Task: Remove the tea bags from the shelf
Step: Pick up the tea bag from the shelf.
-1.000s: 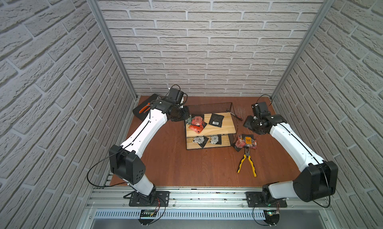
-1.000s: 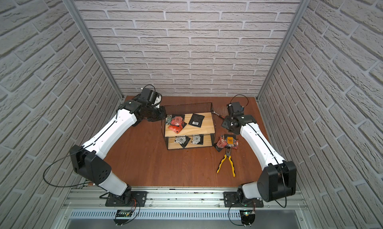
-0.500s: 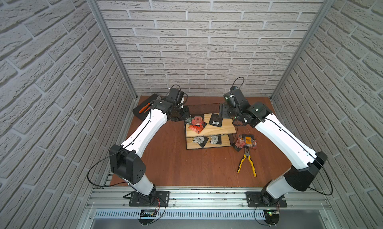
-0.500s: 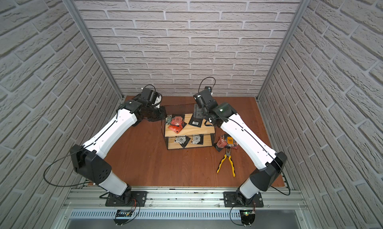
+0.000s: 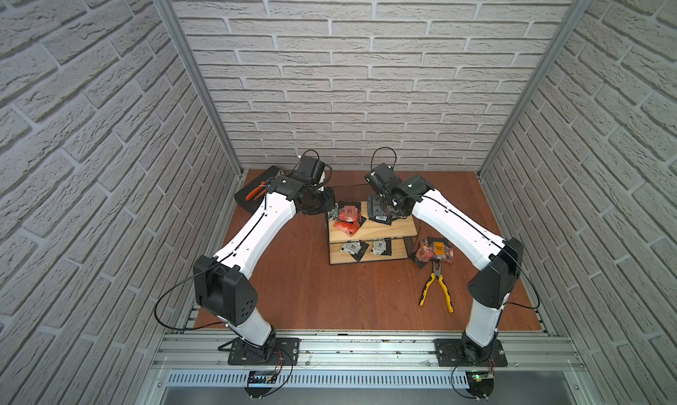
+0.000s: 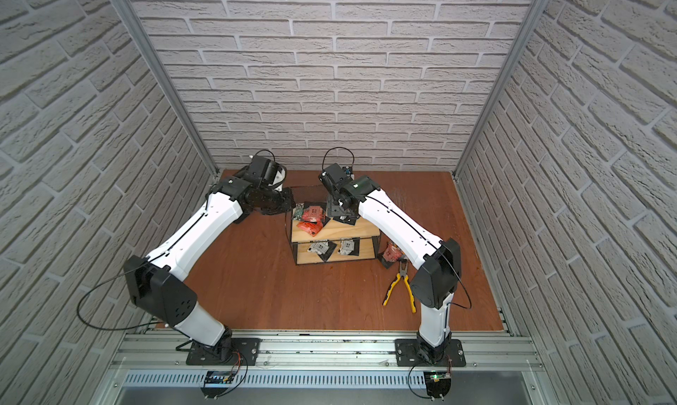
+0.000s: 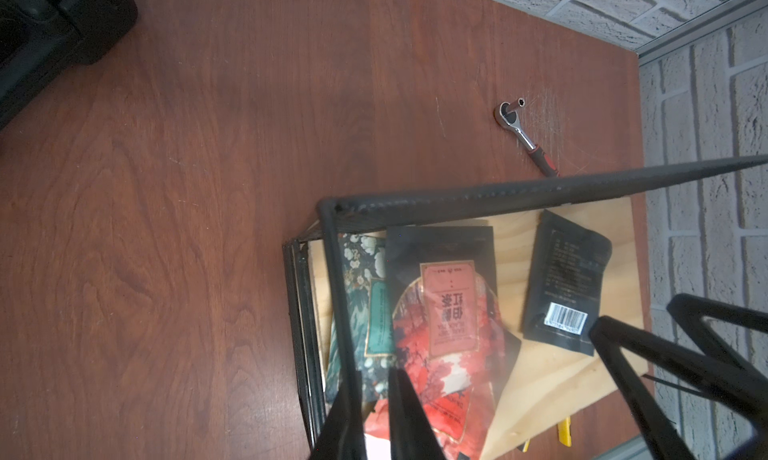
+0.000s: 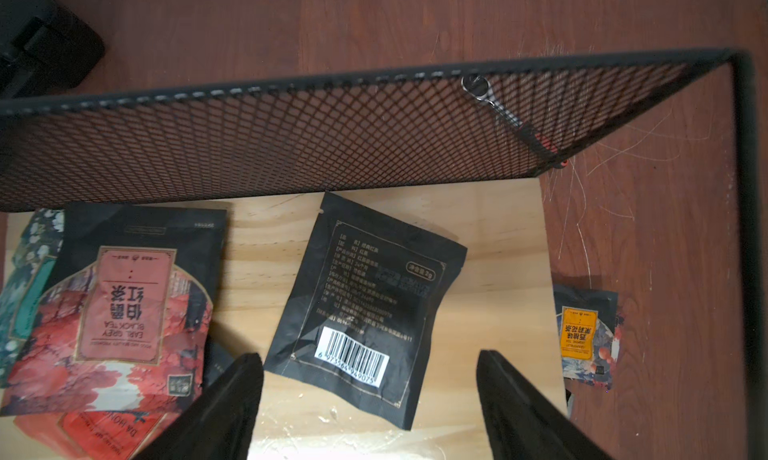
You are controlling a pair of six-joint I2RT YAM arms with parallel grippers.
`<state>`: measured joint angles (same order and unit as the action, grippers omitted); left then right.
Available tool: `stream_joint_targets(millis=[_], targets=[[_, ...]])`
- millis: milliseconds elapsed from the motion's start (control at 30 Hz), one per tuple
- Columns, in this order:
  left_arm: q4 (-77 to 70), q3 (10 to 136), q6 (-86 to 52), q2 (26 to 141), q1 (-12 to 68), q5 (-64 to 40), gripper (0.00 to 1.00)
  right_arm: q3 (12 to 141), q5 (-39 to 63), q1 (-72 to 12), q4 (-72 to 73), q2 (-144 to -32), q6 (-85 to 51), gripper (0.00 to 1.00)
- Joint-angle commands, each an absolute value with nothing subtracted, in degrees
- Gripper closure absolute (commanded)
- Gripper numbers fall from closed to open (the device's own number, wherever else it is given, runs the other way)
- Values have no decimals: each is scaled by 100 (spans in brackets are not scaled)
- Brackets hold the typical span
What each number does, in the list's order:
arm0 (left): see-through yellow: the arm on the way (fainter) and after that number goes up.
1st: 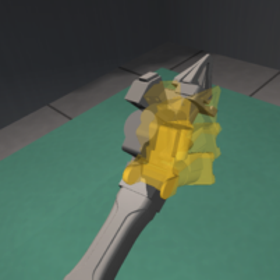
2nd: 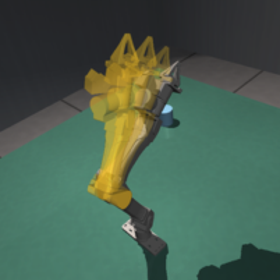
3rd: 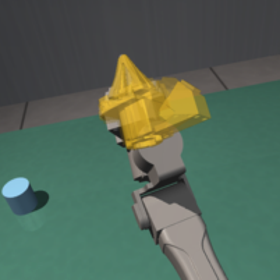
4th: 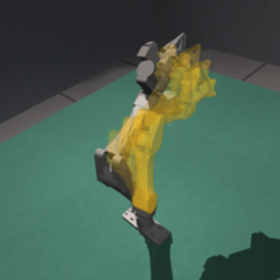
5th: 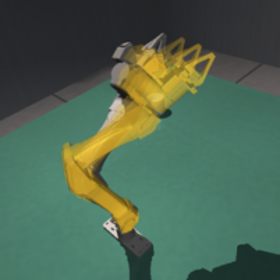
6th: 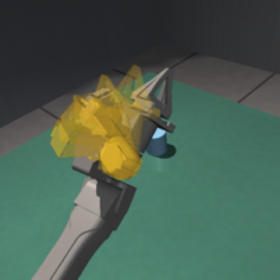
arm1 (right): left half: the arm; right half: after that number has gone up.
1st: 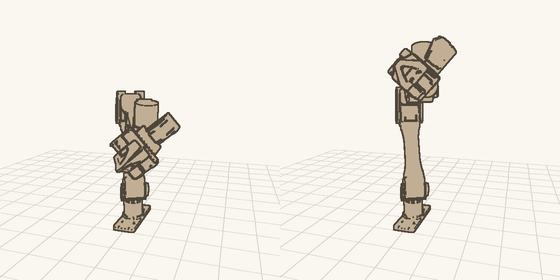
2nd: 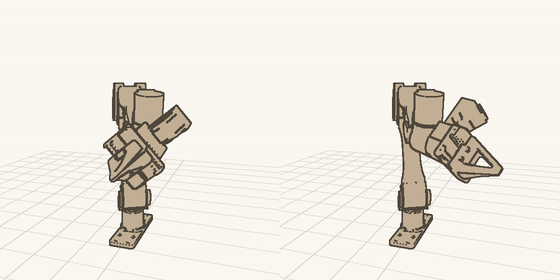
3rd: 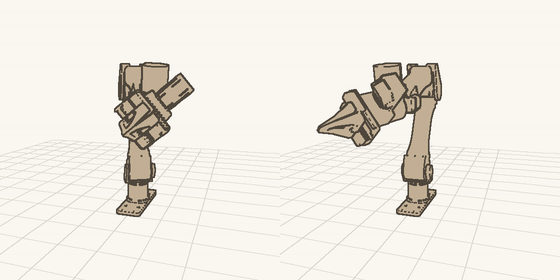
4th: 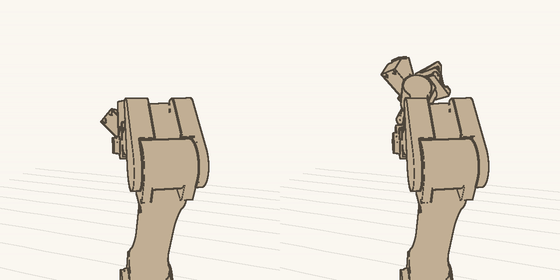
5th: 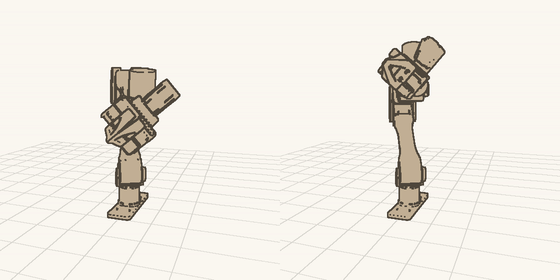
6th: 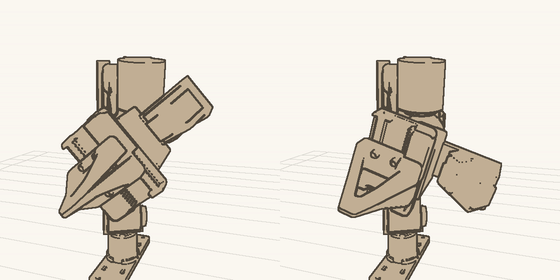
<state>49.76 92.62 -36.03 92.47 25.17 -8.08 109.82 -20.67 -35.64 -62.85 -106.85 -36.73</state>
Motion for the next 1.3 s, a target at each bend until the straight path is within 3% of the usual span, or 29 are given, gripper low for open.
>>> stream_joint_targets(millis=[0,333,567,767,1000,1267], targets=[[4790,9430,-3524,9282,2570,-936,83,11044,-1955,-3451,-6220,-10763,-3788,16],[4820,9439,-3516,9281,2573,-938,83,11007,-1698,-3252,-6187,-11106,-3845,18],[4829,9452,-3500,9267,2581,-930,83,10996,-1613,-3243,-6388,-11294,-3885,25],[4840,9474,-3506,9269,2568,-923,83,10810,-1556,-3243,-6380,-11278,-3942,43],[4838,9466,-3497,9281,2566,-924,83,10840,-1518,-3252,-6275,-11103,-3978,72],[4818,9457,-3507,9268,2567,-927,83,10884,-1572,-3284,-6198,-10831,-3854,87]])
